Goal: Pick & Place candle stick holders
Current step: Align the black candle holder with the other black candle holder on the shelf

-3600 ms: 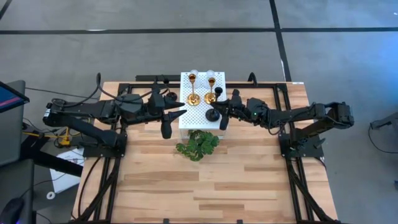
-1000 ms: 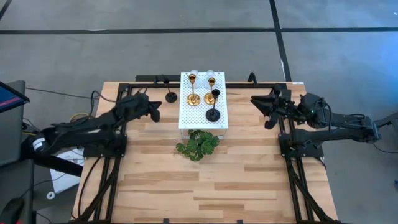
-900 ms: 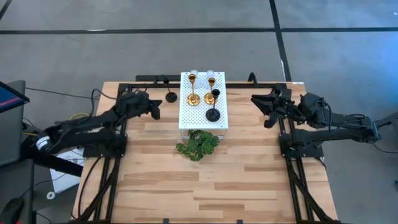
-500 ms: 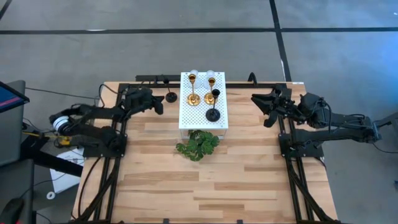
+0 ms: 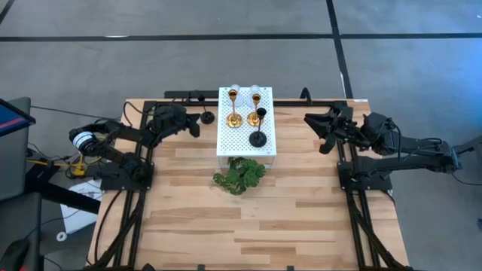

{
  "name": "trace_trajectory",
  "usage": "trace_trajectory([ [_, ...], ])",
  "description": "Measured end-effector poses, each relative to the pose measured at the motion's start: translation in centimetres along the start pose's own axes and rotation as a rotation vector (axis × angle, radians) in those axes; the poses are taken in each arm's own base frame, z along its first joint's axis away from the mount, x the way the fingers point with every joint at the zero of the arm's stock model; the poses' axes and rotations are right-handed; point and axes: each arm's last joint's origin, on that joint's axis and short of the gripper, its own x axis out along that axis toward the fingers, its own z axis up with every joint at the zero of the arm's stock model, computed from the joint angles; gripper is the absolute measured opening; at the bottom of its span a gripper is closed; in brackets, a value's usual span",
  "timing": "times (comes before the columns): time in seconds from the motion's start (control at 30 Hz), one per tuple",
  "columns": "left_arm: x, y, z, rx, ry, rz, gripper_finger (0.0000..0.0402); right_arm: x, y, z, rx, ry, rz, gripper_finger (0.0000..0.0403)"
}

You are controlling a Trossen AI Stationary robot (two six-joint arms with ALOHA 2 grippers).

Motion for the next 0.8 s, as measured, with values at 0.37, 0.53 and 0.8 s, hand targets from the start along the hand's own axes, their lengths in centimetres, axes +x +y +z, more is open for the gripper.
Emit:
trace_trajectory([
  [0.37,0.0,0.2,0.3,0.0,-0.041,0.063,0.0077,0.0,-0.1,0.0,-0.001,-0.004,-0.024,0.0068],
  [0.53,0.0,0.1,0.4,0.0,-0.046,0.049,0.0135,0.0,-0.1,-0.1,-0.003,0.003,-0.027,0.0068],
  [0.8,0.7,-0.3,2.1,0.002,-0.103,0.031,0.023,0.2,-0.1,-0.4,-0.011,0.029,-0.033,0.0068],
])
